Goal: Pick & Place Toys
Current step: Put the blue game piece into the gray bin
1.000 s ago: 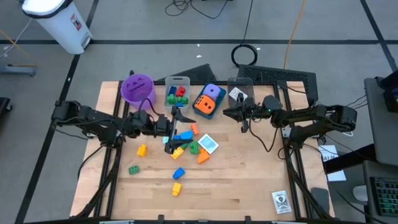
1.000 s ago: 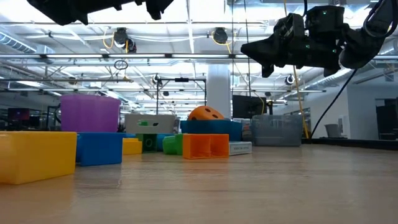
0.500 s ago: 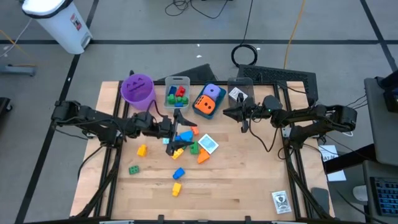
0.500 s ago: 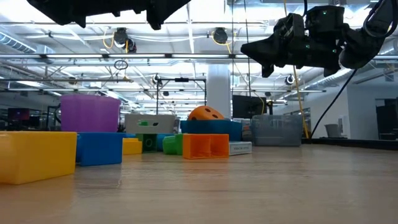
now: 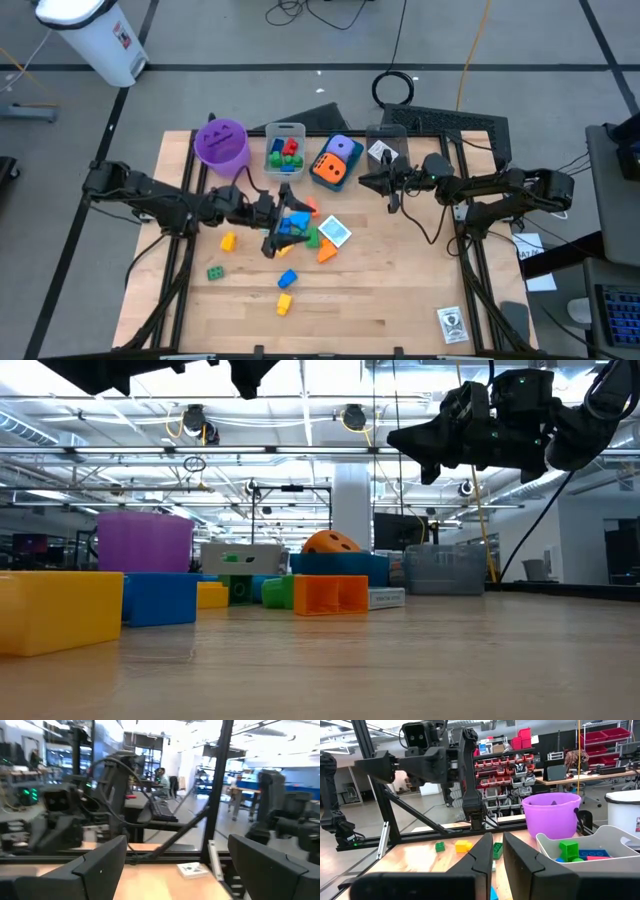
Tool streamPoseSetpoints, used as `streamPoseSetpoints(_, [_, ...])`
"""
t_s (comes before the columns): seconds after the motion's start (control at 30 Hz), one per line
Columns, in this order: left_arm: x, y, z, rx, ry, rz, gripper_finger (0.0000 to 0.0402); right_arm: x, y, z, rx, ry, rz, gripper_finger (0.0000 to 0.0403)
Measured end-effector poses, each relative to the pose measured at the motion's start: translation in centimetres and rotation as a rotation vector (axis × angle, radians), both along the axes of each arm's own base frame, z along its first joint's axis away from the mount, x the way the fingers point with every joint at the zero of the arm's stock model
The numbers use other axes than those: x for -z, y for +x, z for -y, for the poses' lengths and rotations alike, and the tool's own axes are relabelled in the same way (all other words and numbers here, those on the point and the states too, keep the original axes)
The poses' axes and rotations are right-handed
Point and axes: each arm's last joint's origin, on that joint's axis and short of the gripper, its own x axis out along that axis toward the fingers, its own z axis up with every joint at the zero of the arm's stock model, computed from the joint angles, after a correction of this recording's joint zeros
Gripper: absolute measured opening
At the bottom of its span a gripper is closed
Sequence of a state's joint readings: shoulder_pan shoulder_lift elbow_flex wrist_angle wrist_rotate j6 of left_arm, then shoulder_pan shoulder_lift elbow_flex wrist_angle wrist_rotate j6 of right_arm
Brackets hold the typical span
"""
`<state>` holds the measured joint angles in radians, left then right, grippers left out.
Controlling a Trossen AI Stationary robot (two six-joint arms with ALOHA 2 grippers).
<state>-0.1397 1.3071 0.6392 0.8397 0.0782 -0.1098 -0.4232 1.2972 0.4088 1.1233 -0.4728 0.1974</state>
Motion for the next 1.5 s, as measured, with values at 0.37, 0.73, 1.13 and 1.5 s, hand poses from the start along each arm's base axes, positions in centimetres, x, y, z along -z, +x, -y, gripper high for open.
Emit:
streamPoseSetpoints(0.37, [-1.3,-2.7,0.8,0.019,0.030,-0.126,0.0351,0.0,0.0,0.0,0.000,0.000,0.001,0.0037])
streamPoseSetpoints(0.73, [-2.5,-9.7,-0.3,-0.301,0.113,-0.286,0.0351,0.0,0.0,0.0,0.000,0.000,0.001,0.0034])
streamPoseSetpoints(1.13, [7.8,-12.7,-1.5,-0.304,-0.060,0.025,0.0351,-0.2,0.0,0.0,0.005,-0.006,0.015,0.0033])
streamPoseSetpoints(1.5, [8.2,-13.2,-2.5,-0.411,0.002,0.074,0.0351,0.1,0.0,0.0,0.000,0.004,-0.008,0.0032])
